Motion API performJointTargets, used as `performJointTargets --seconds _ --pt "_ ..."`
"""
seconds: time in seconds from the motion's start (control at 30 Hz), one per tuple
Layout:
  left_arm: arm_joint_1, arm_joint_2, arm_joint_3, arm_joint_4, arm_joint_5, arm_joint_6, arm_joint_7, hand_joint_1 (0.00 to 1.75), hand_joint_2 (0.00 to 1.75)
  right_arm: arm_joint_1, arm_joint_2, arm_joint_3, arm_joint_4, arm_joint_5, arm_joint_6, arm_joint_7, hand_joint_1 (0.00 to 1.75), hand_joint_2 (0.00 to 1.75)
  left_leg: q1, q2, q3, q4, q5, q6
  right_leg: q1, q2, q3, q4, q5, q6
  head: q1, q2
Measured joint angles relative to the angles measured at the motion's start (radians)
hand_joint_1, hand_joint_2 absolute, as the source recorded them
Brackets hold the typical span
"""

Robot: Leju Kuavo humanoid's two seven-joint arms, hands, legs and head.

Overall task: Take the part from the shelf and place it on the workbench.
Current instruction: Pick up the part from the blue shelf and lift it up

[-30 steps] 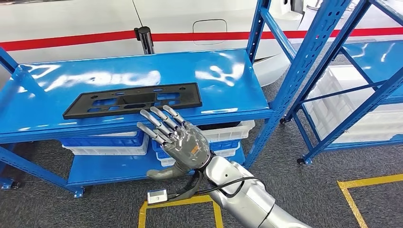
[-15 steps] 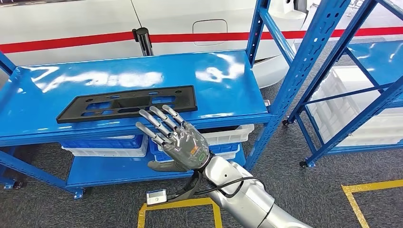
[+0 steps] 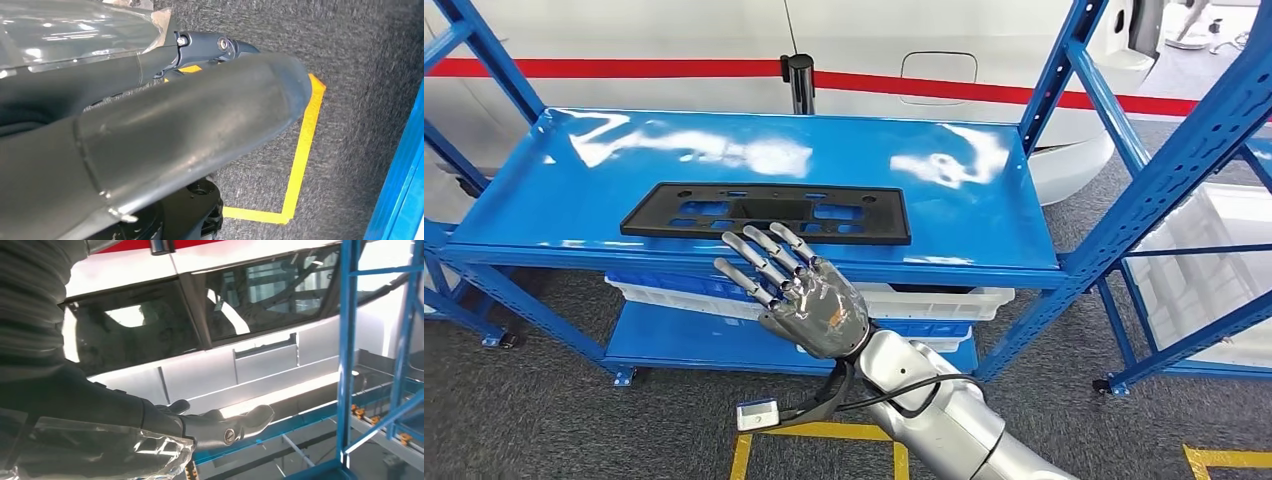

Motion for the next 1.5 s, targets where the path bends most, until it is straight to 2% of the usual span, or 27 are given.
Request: performJointTargets --seconds 0.03,0.07,0.13,0.17,0.23,0.3,0.33,0.37,0.4,0.43,0.5,0.53,0.57,0.63,0.7,0.8,0.9,1.0,1.1,1.5 --pt "0.000 -0.001 0.000 0.000 0.000 0.000 0.000 0.00 0.00 -0.001 0.000 0.000 0.000 0.000 0.000 0.000 0.00 1.75 -0.002 -0.010 -0.001 0.001 -0.002 -0.003 0.000 0.010 0.026 -0.056 0.021 -0.001 0.000 0.000" --pt "0.001 -0.001 0.000 0.000 0.000 0.000 0.000 0.00 0.00 -0.001 0.000 0.000 0.000 0.000 0.000 0.000 0.00 1.75 -0.003 -0.017 -0.002 0.003 -0.003 -0.007 0.001 0.017 0.041 -0.088 0.031 -0.005 -0.001 0.000" --pt "0.004 -0.001 0.000 0.000 0.000 0.000 0.001 0.00 0.00 -0.003 0.001 0.000 0.000 0.000 0.000 0.000 0.00 1.75 -0.001 -0.029 -0.005 0.002 -0.005 -0.017 0.000 0.011 0.049 -0.100 0.036 -0.014 -0.001 0.000" --pt "0.005 0.000 0.000 0.000 0.000 0.000 0.001 0.00 0.00 -0.004 0.004 0.000 0.000 0.000 0.000 0.000 0.00 1.75 0.002 -0.028 -0.006 0.004 -0.007 -0.022 -0.004 0.005 0.052 -0.103 0.038 -0.018 -0.001 0.000" --pt "0.005 0.001 0.000 0.000 0.000 0.001 0.001 0.00 0.00 -0.006 0.009 0.000 -0.001 0.000 0.000 0.000 0.00 0.87 0.004 0.005 -0.023 0.045 -0.033 -0.034 -0.010 -0.008 0.059 -0.111 0.040 -0.032 -0.006 0.000" --pt "0.002 0.000 0.000 0.000 0.000 0.003 0.001 0.00 0.00 -0.004 0.012 0.000 -0.001 -0.008 0.002 -0.001 0.00 0.00 0.006 0.049 -0.081 0.161 -0.091 -0.046 -0.010 -0.022 0.063 -0.113 0.038 -0.043 -0.012 0.000" --pt "0.002 -0.001 0.000 0.000 0.000 0.006 0.001 0.00 0.00 0.000 0.012 0.001 0.000 -0.022 0.007 -0.002 0.00 0.00 0.010 0.060 -0.118 0.228 -0.119 -0.051 -0.008 -0.028 0.064 -0.113 0.037 -0.047 -0.014 0.000" --pt "0.003 -0.001 0.000 0.000 0.000 0.009 0.001 0.00 0.00 0.005 0.012 0.001 0.000 -0.042 0.015 -0.004 0.00 0.00 0.013 0.065 -0.144 0.275 -0.132 -0.054 -0.008 -0.034 0.064 -0.113 0.035 -0.048 -0.013 0.000" --pt "0.005 -0.001 0.000 0.001 0.000 0.012 0.001 0.00 0.00 0.009 0.011 0.001 0.000 -0.068 0.025 -0.007 0.00 0.00 0.016 0.069 -0.155 0.289 -0.126 -0.058 -0.007 -0.038 0.065 -0.113 0.035 -0.048 -0.014 0.000" --pt "0.006 -0.001 0.000 0.001 0.000 0.014 0.000 0.00 0.00 0.012 0.012 0.001 0.000 -0.095 0.037 -0.009 0.00 0.00 0.019 0.071 -0.144 0.259 -0.100 -0.059 -0.007 -0.040 0.065 -0.113 0.034 -0.047 -0.014 0.000" --pt "0.007 0.000 0.000 0.000 -0.001 0.017 0.000 0.00 0.00 0.012 0.013 0.001 0.001 -0.130 0.063 -0.004 0.00 0.87 0.023 0.081 -0.077 0.122 -0.031 -0.059 -0.007 -0.041 0.068 -0.113 0.032 -0.044 -0.014 0.000" --pt "0.005 0.000 0.000 0.000 -0.002 0.018 0.000 0.00 0.00 0.009 0.014 0.001 0.002 -0.134 0.074 0.003 0.00 1.31 0.022 0.086 -0.046 0.059 -0.007 -0.056 -0.003 -0.042 0.069 -0.112 0.030 -0.040 -0.014 0.000" --pt "0.004 0.000 0.000 0.000 -0.003 0.020 -0.001 0.00 0.00 0.006 0.015 0.001 0.004 -0.129 0.080 0.014 0.00 1.75 0.021 0.090 -0.026 0.019 0.006 -0.053 0.002 -0.042 0.069 -0.110 0.027 -0.037 -0.012 0.000" --pt "0.002 -0.002 0.000 0.000 -0.007 0.022 -0.002 0.00 0.00 0.001 0.016 0.001 0.009 -0.111 0.084 0.039 0.00 1.75 0.016 0.088 -0.017 0.001 0.010 -0.050 0.013 -0.043 0.069 -0.107 0.021 -0.034 -0.009 0.000" --pt "0.002 -0.003 0.000 0.000 -0.011 0.024 -0.003 0.00 0.00 -0.003 0.016 0.000 0.016 -0.088 0.082 0.065 0.00 1.75 0.009 0.083 -0.017 0.001 0.011 -0.050 0.016 -0.046 0.070 -0.107 0.020 -0.034 -0.007 0.000" --pt "0.002 -0.003 0.000 0.000 -0.012 0.024 -0.003 0.00 0.00 -0.009 0.016 -0.003 0.026 -0.063 0.079 0.092 0.00 1.75 -0.002 0.080 -0.017 0.002 0.010 -0.040 0.012 -0.050 0.071 -0.109 0.022 -0.029 -0.008 0.000" --pt "0.002 -0.002 0.000 0.000 -0.013 0.024 -0.003 0.00 0.00 -0.011 0.016 -0.006 0.035 -0.013 0.079 0.137 0.00 1.75 -0.006 0.080 -0.018 0.002 0.009 -0.034 0.008 -0.050 0.071 -0.110 0.023 -0.023 -0.008 0.000" --pt "0.002 -0.002 0.000 0.000 -0.018 0.022 -0.002 0.00 0.00 -0.014 0.016 -0.020 0.052 0.045 0.097 0.201 0.00 1.75 -0.008 0.080 -0.018 0.002 0.008 -0.030 0.006 -0.050 0.071 -0.111 0.023 -0.015 -0.008 0.000" --pt "0.002 -0.003 0.000 0.000 -0.021 0.022 -0.001 0.00 0.00 -0.023 0.017 -0.039 0.076 0.056 0.125 0.230 0.00 1.75 -0.008 0.080 -0.018 0.002 0.008 -0.030 0.006 -0.050 0.071 -0.111 0.023 -0.014 -0.008 0.000" --pt "0.000 -0.003 0.000 0.000 -0.027 0.012 0.015 0.00 0.00 -0.066 0.034 -0.060 0.138 0.027 0.214 0.241 0.00 1.75 -0.002 0.080 -0.017 0.003 0.009 -0.030 0.003 -0.050 0.070 -0.111 0.023 -0.014 -0.008 0.000"
